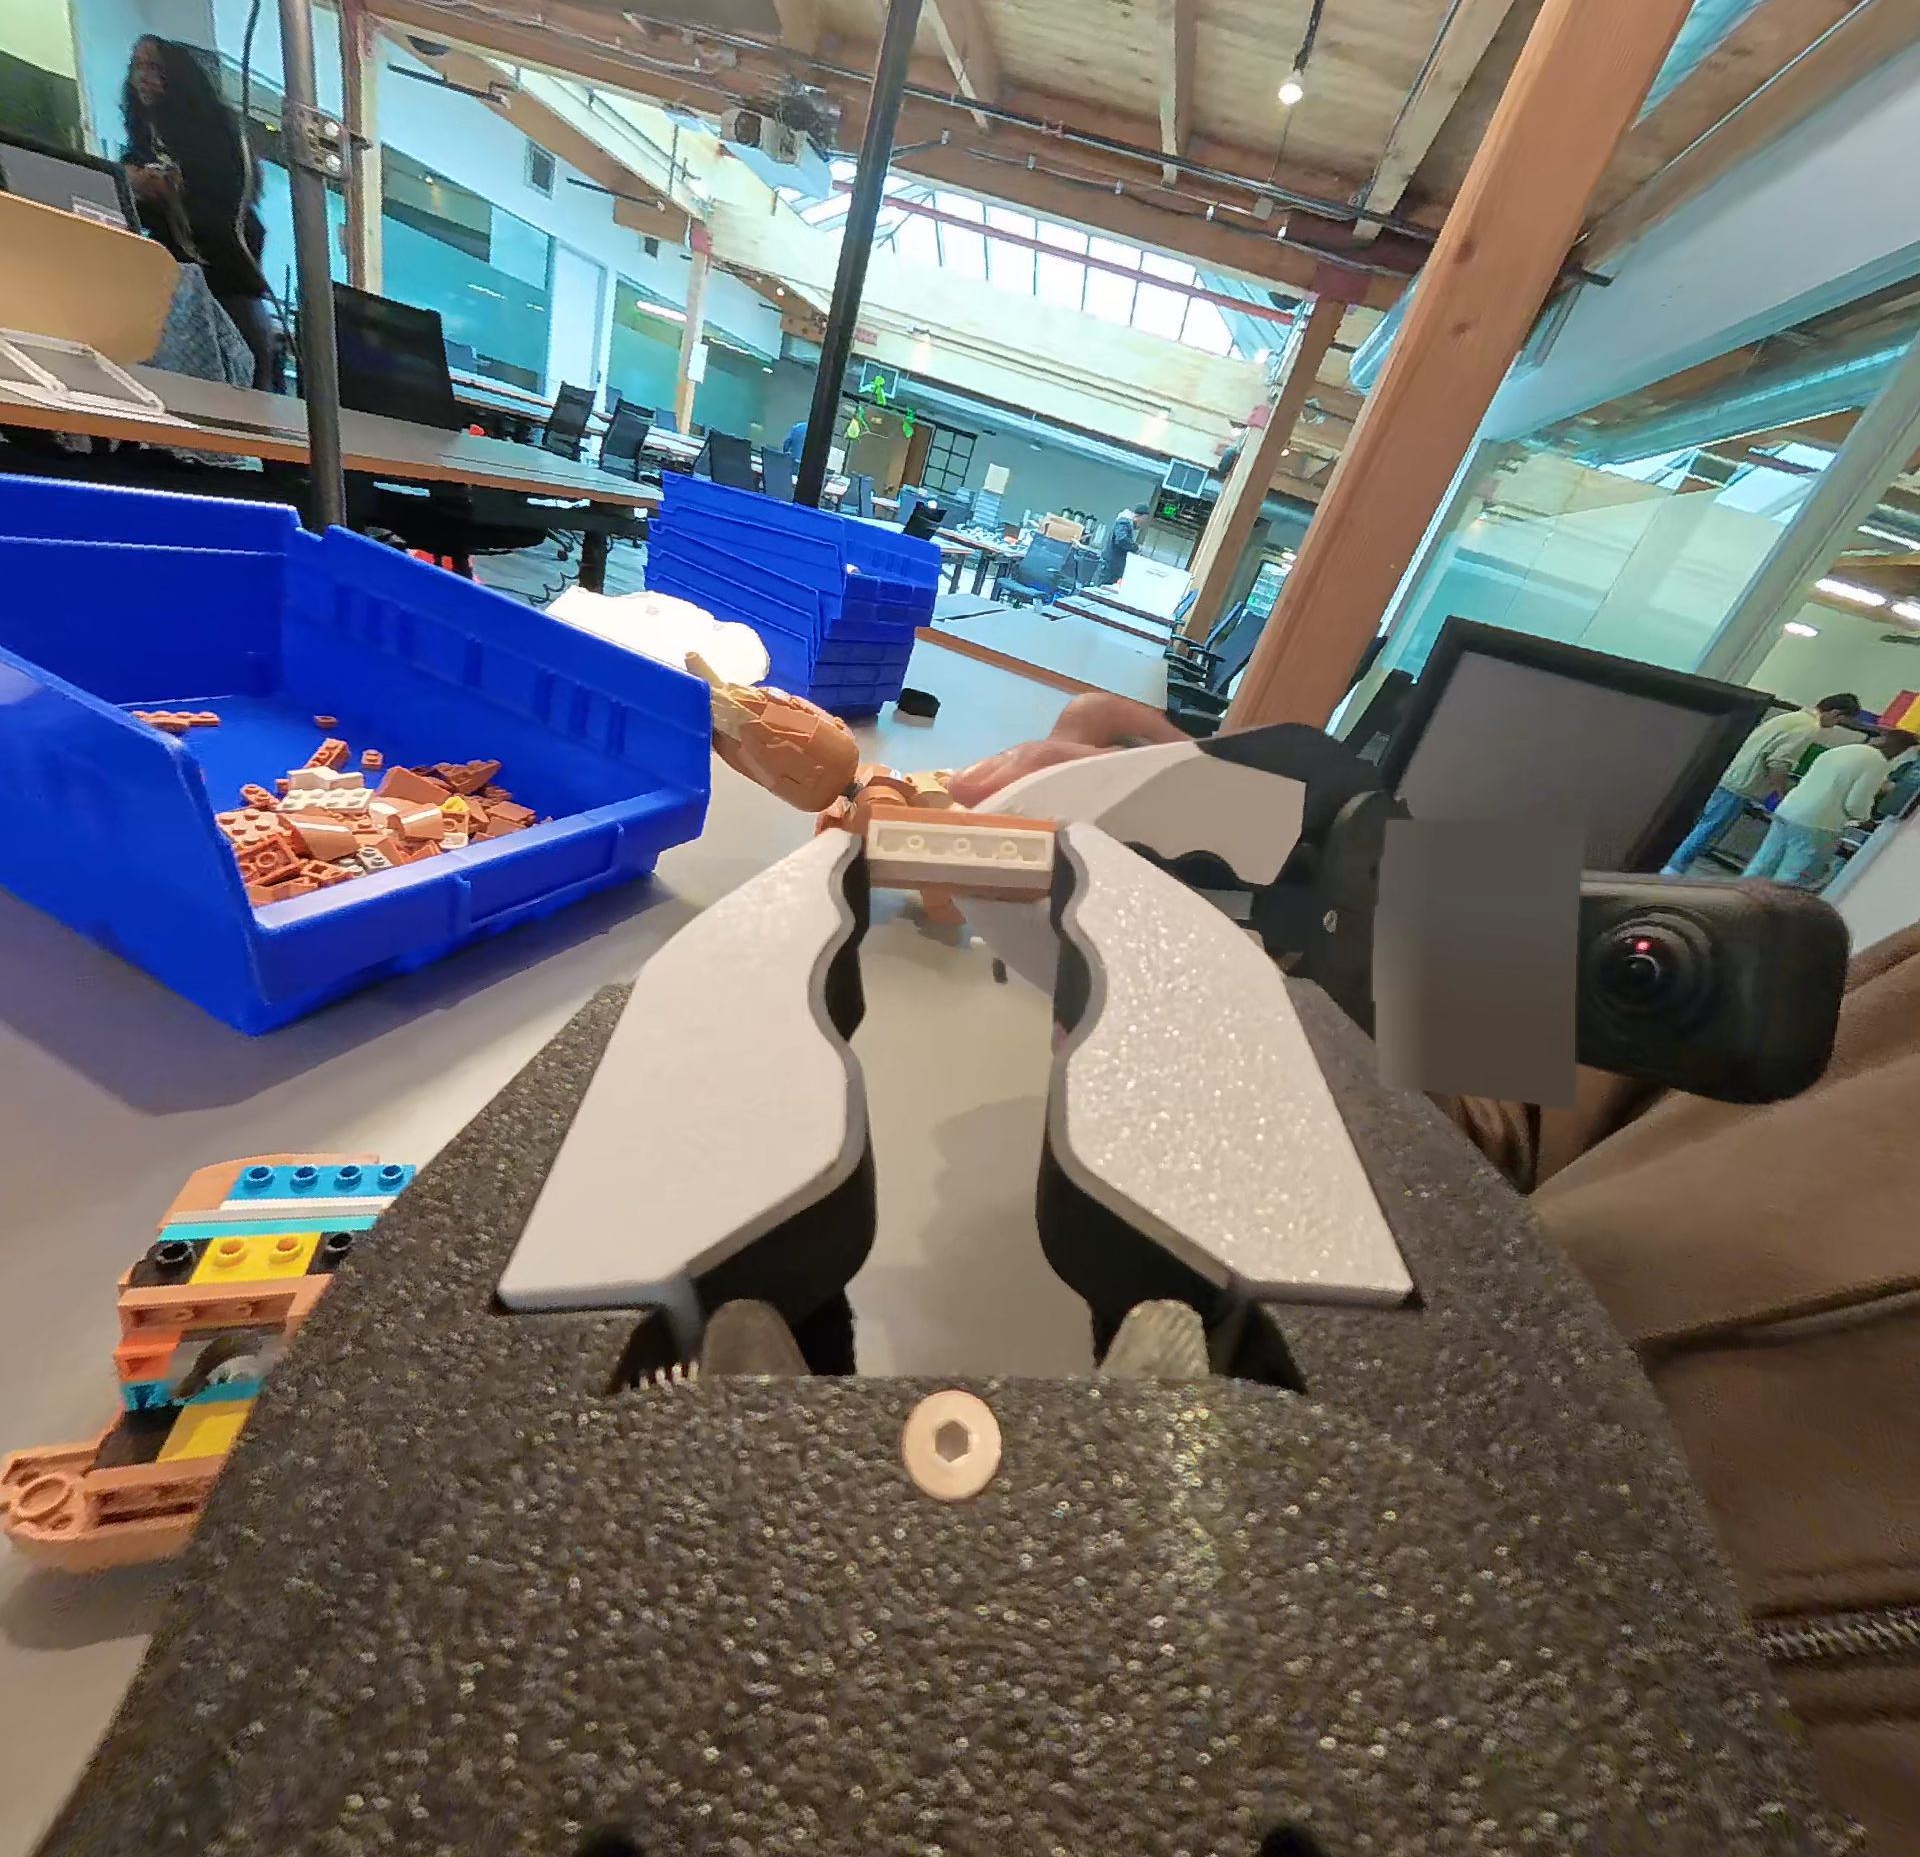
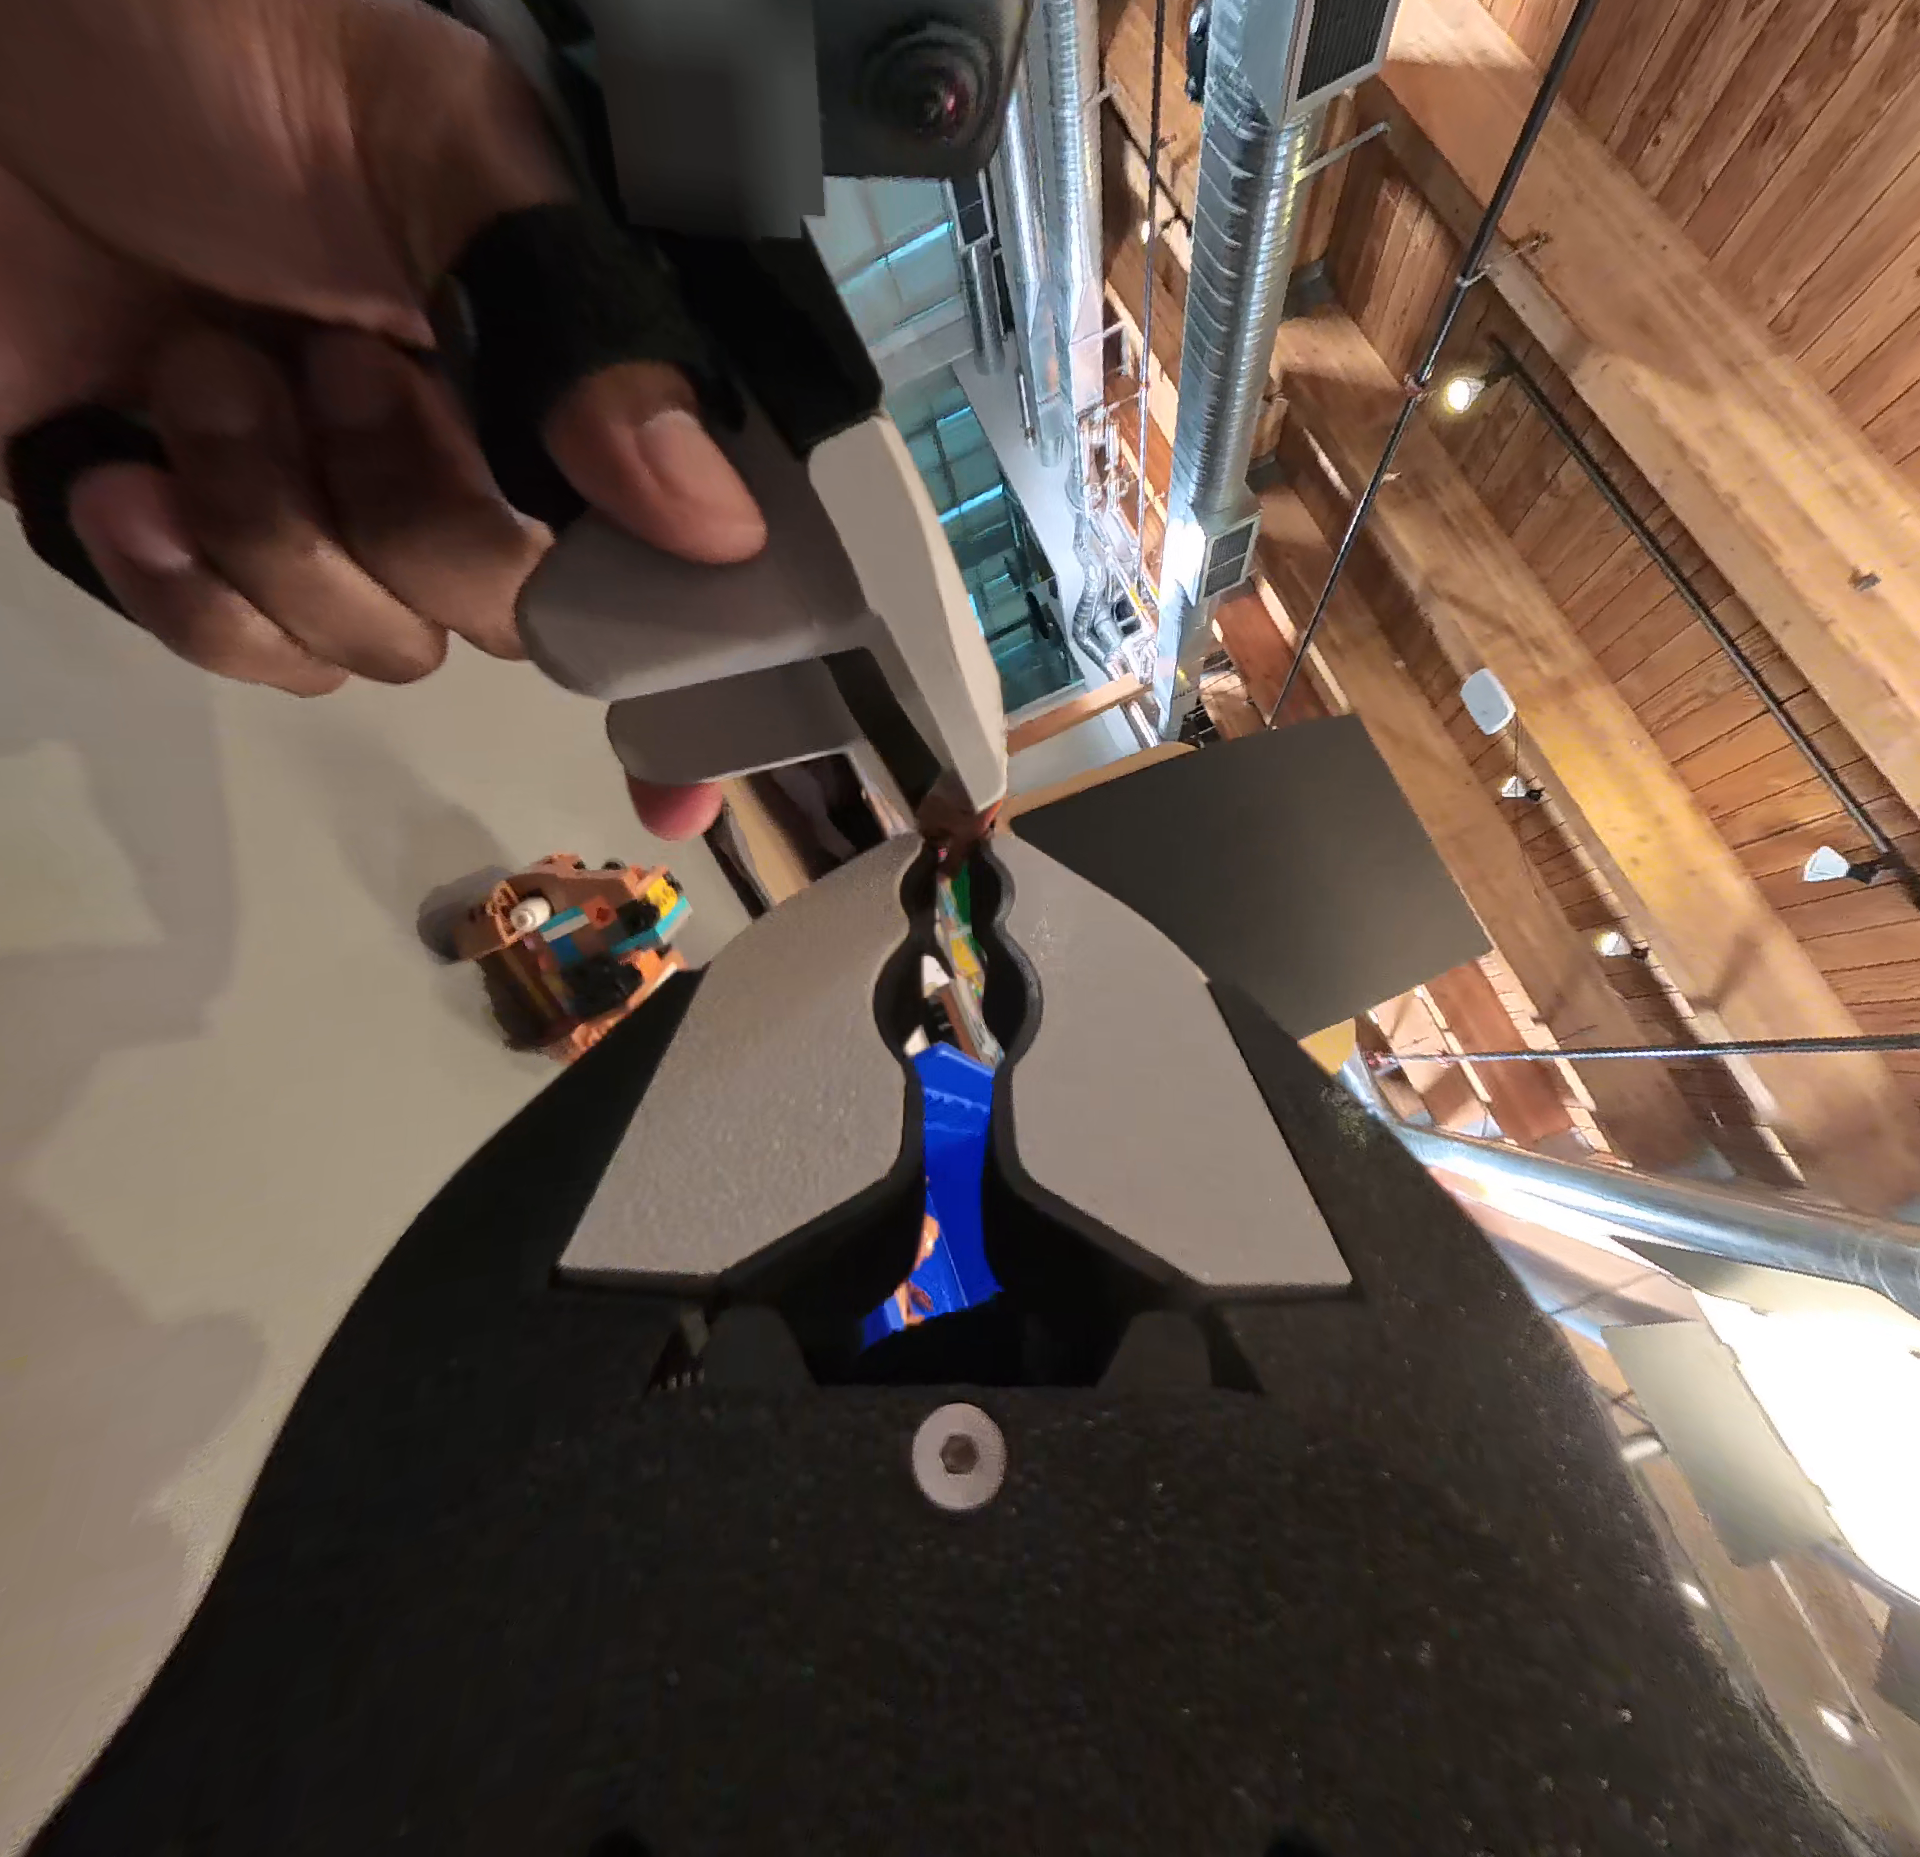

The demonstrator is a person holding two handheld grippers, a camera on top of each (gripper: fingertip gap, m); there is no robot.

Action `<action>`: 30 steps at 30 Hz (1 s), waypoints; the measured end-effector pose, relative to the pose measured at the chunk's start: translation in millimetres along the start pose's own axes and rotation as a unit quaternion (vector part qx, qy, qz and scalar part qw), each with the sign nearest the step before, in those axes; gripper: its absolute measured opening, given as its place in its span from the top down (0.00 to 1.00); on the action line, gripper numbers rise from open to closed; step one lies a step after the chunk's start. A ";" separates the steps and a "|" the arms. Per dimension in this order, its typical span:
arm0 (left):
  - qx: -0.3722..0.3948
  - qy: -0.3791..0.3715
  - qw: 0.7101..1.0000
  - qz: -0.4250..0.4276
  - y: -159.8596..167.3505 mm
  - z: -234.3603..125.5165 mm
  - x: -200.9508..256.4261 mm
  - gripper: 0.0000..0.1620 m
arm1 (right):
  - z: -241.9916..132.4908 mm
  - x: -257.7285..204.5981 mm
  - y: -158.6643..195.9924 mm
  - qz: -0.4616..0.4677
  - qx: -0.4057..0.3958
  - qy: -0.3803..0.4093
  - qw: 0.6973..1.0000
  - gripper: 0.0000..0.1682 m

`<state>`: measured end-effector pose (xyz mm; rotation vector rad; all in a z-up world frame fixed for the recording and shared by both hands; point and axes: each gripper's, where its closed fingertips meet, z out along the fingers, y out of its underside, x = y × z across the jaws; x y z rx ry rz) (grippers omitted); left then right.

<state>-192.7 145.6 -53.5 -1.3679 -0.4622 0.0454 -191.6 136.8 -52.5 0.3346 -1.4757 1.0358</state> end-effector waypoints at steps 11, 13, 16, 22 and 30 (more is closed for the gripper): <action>0.038 0.106 0.981 -0.158 -3.2 0.4 7.5 0.79 | -5.9 3.4 -5.5 0.093 0.054 0.009 0.994 0.99; 0.044 0.101 0.980 -0.169 -2.4 1.6 3.9 0.79 | -4.0 2.9 -1.7 0.077 0.038 0.018 0.996 0.98; 0.037 0.060 0.990 -0.126 -0.7 2.1 -1.9 0.79 | -1.7 1.0 4.3 0.032 0.003 0.031 0.999 0.97; 0.049 -0.003 0.997 -0.064 -1.5 3.2 -5.7 0.79 | 0.7 2.0 -0.4 0.026 -0.015 0.034 0.999 0.90; 0.072 0.010 0.994 -0.079 -1.8 4.2 0.7 0.79 | 1.3 4.3 -4.4 0.075 -0.002 0.021 0.997 0.93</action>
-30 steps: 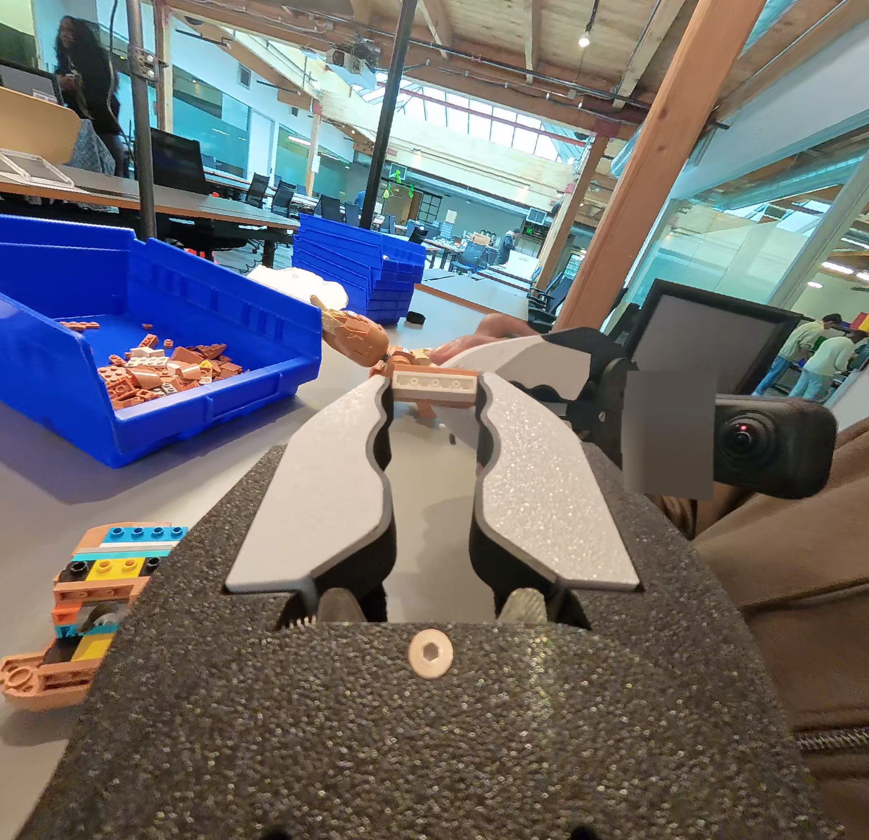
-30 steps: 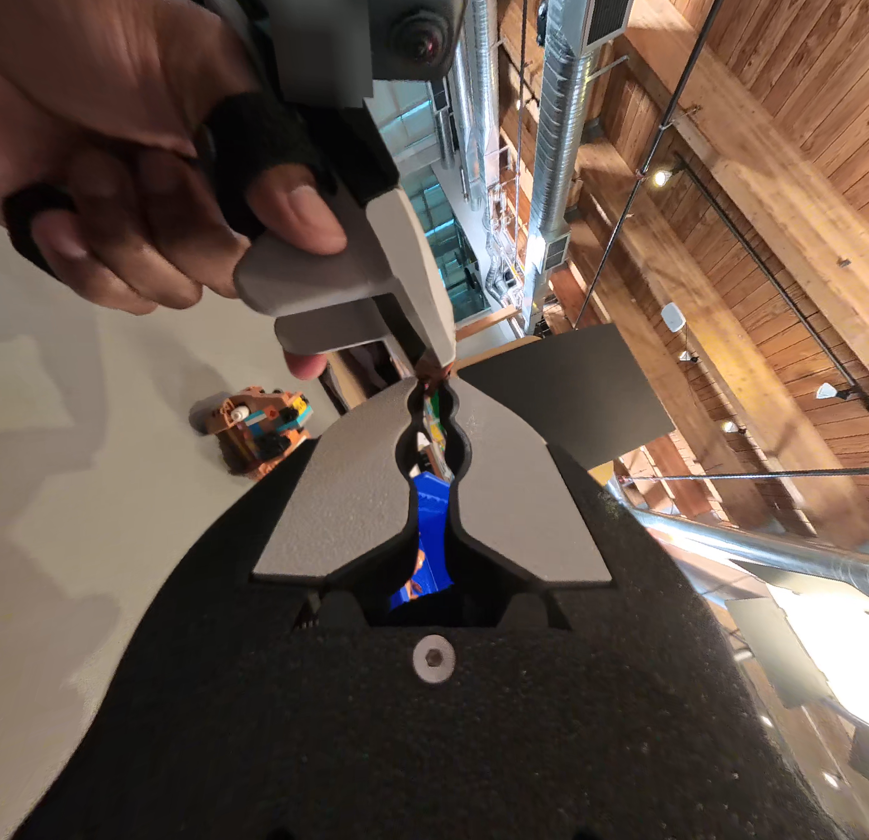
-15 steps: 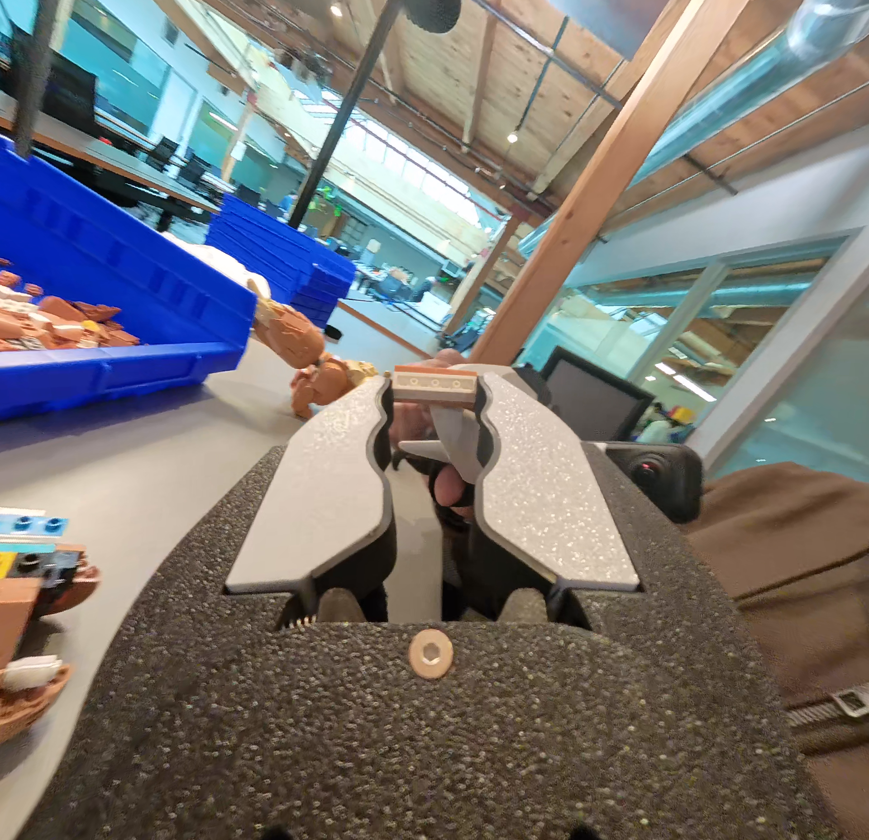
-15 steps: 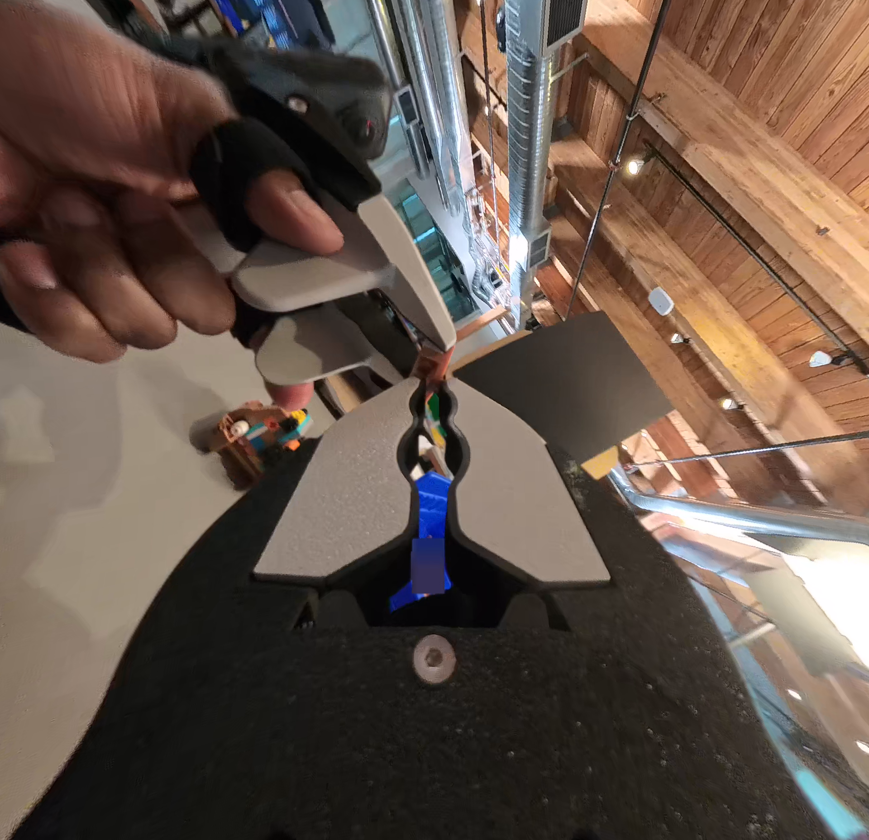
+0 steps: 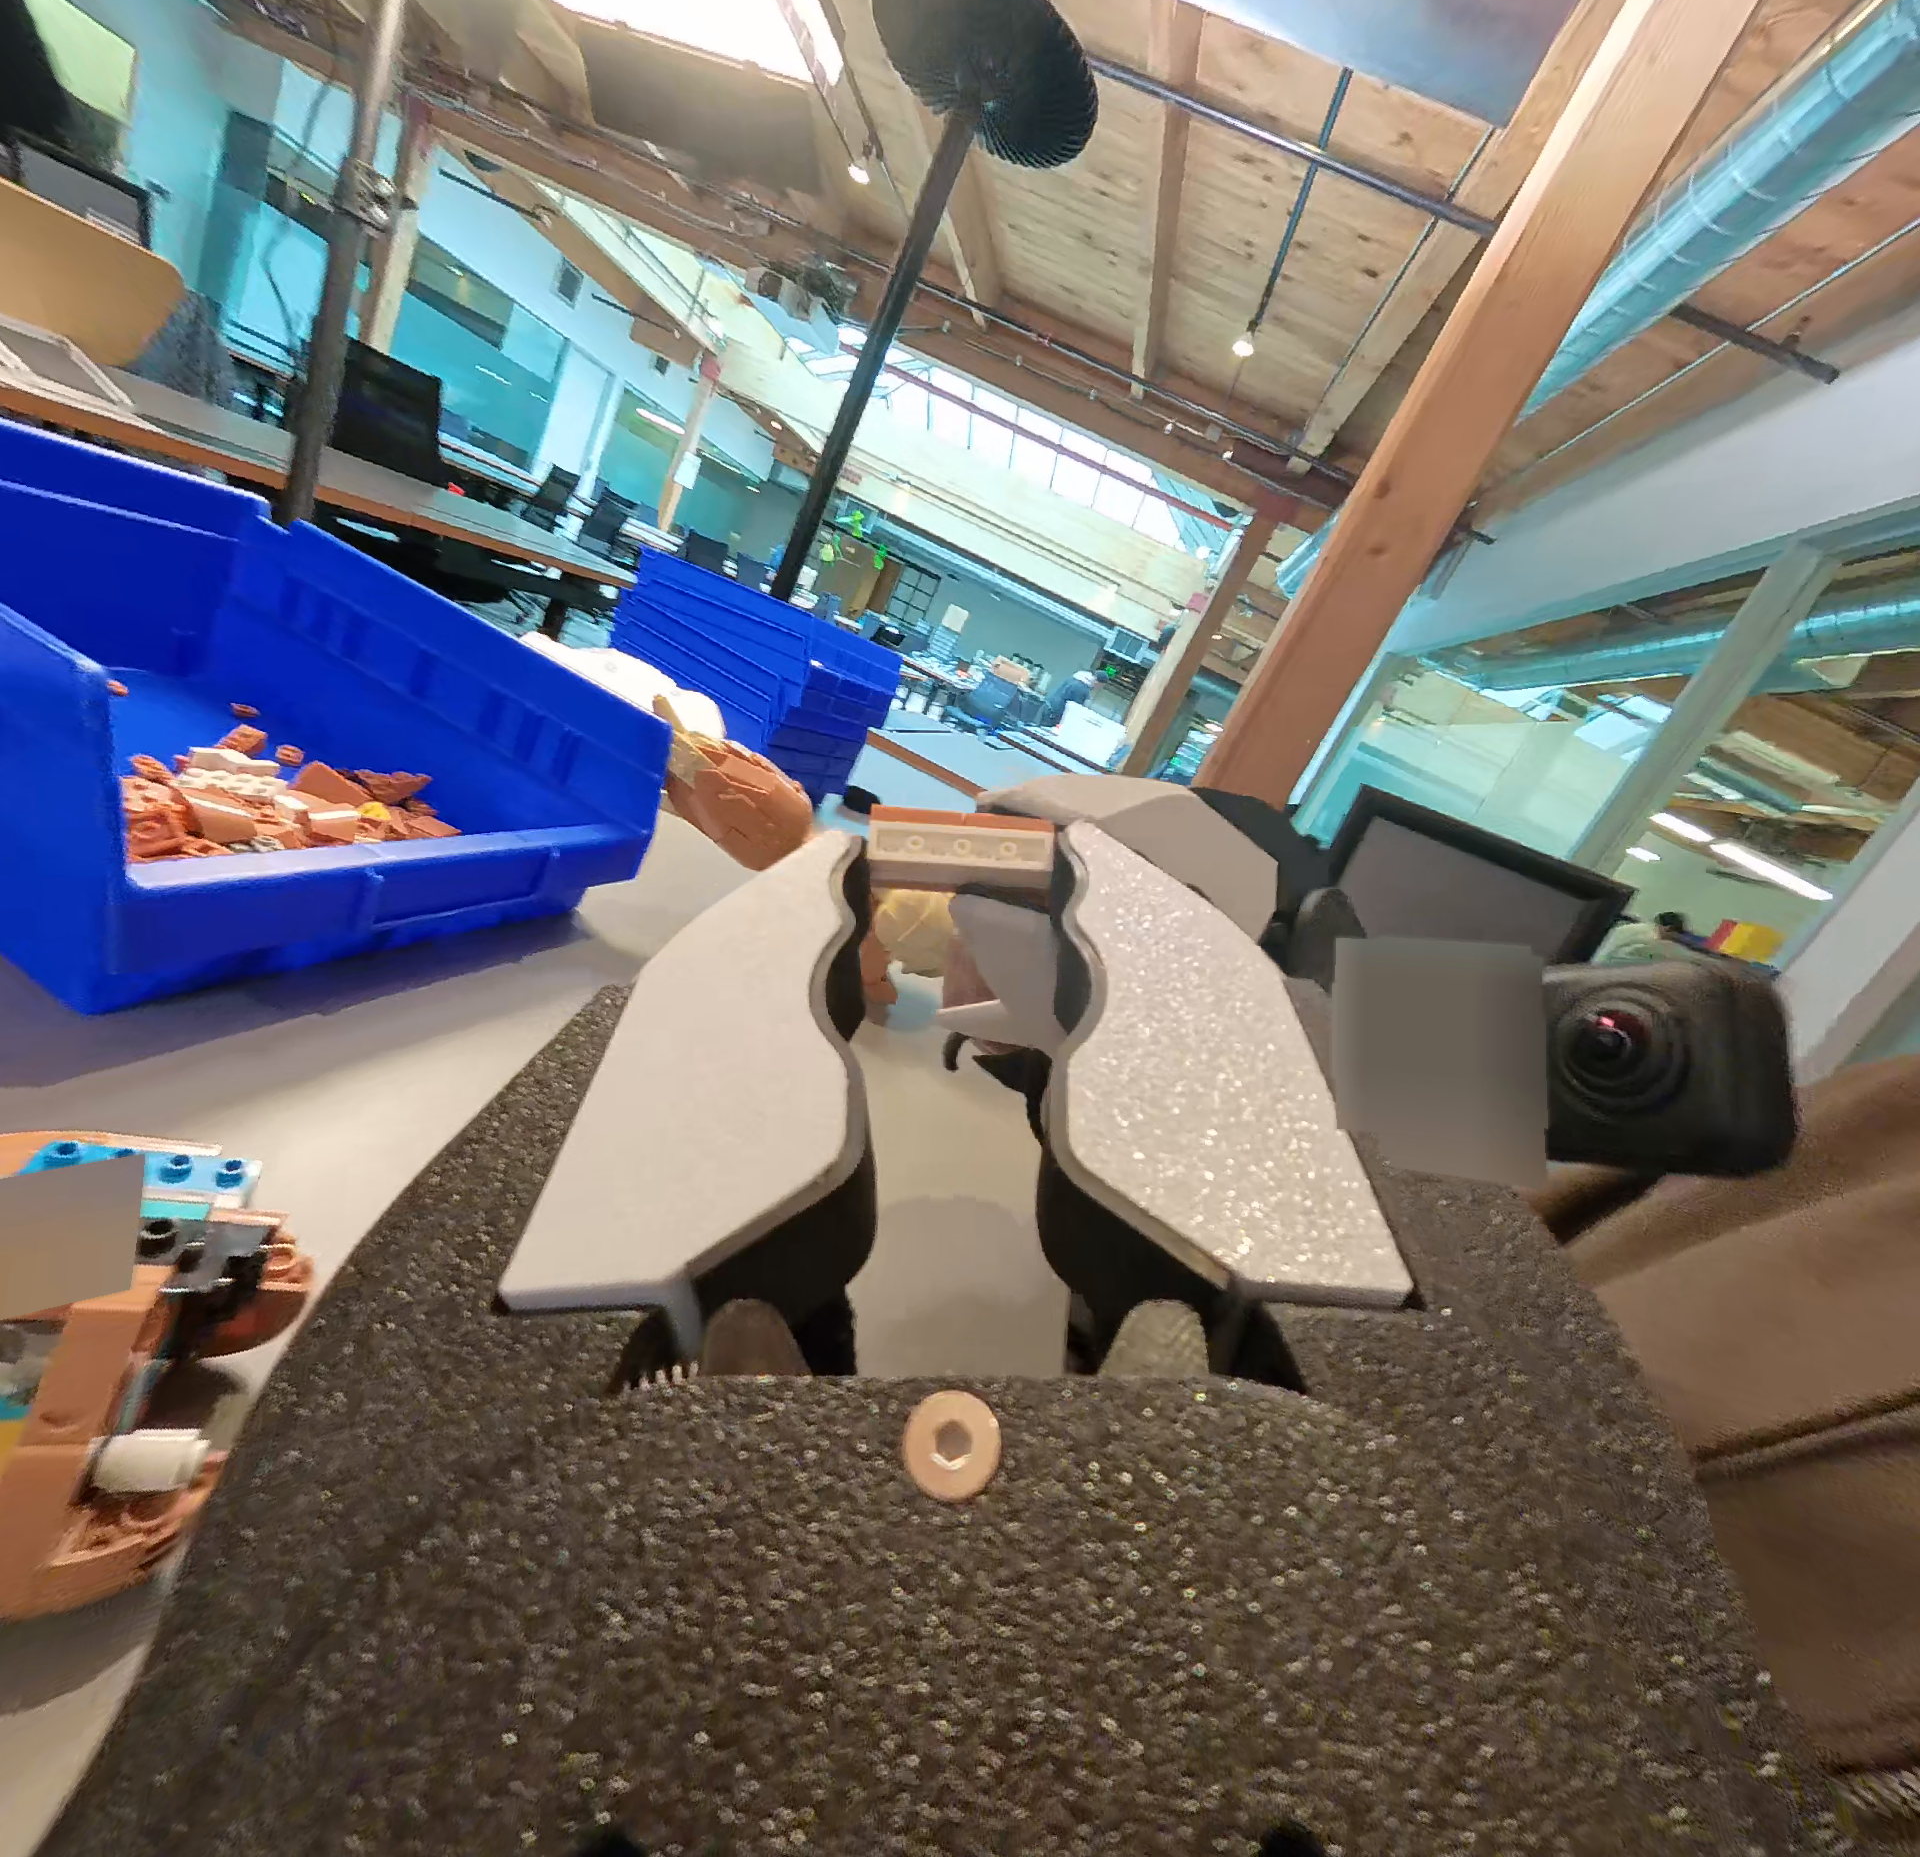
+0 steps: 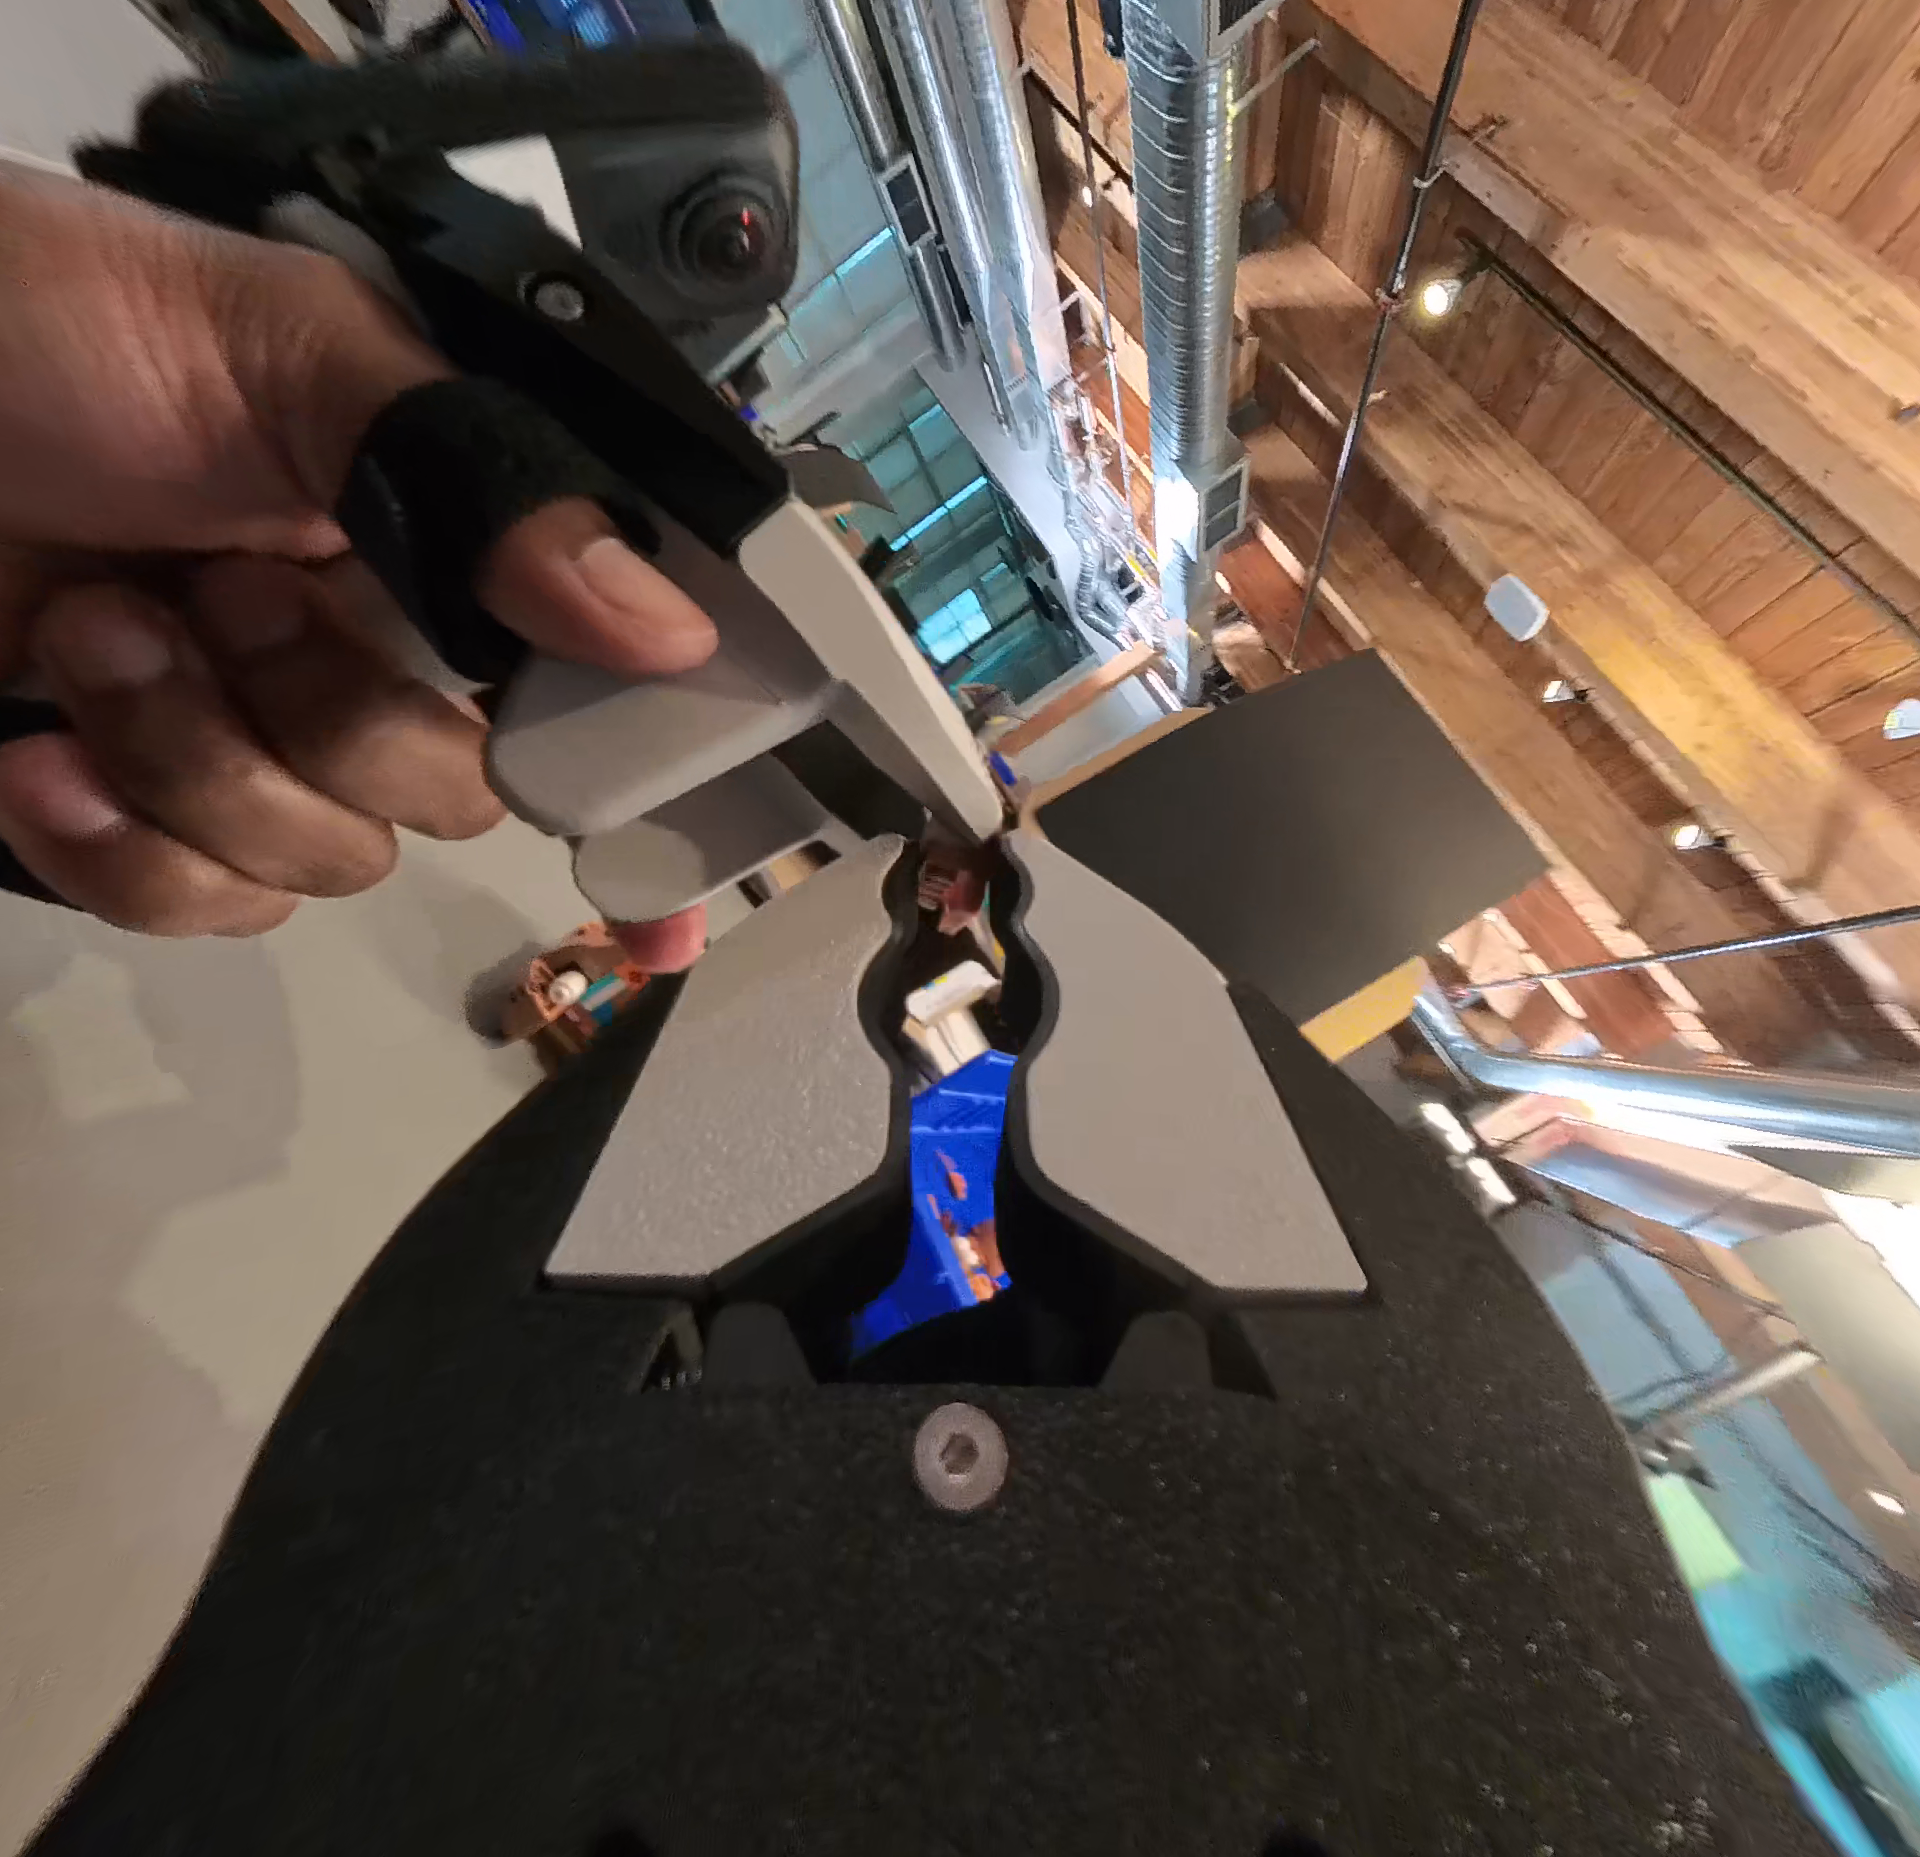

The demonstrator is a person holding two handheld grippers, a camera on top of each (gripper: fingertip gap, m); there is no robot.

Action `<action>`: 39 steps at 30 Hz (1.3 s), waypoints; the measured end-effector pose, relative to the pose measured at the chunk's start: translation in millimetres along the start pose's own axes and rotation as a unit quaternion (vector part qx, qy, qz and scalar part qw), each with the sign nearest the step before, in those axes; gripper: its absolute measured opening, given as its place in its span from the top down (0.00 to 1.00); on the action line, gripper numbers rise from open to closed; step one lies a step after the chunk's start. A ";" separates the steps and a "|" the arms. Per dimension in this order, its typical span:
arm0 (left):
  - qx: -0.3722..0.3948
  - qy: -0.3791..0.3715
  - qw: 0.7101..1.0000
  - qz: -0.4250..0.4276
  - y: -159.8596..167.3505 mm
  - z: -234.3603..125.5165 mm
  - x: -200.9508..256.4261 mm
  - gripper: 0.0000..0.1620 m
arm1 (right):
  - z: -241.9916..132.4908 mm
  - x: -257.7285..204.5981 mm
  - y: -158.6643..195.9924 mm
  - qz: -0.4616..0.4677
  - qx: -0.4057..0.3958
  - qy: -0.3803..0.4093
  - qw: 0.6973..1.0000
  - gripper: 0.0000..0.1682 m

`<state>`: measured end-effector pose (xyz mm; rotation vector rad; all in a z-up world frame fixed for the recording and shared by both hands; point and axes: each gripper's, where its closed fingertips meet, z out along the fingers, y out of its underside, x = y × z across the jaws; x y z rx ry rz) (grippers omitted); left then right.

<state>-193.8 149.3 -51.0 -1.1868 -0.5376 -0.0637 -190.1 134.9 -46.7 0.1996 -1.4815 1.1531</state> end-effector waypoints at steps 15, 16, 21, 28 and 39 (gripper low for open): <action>0.012 0.125 0.966 -0.225 6.7 3.1 5.2 0.79 | -6.4 -1.3 0.1 0.171 0.068 -0.089 0.979 0.94; 0.027 0.125 0.965 -0.229 2.3 1.4 3.1 0.79 | -7.7 2.8 0.5 0.180 0.074 -0.081 0.977 0.94; 0.070 0.097 0.968 -0.223 -17.7 -17.2 -16.6 0.79 | -12.0 19.9 13.0 0.181 0.066 -0.045 0.980 0.94; 0.082 0.127 0.965 -0.215 -20.8 -14.7 -11.9 0.79 | -6.6 16.2 18.8 0.214 0.083 -0.055 0.972 0.94; 0.138 0.159 0.953 -0.219 -28.2 -20.4 -20.6 0.79 | 62.3 92.3 142.9 0.227 -0.183 0.023 0.956 0.82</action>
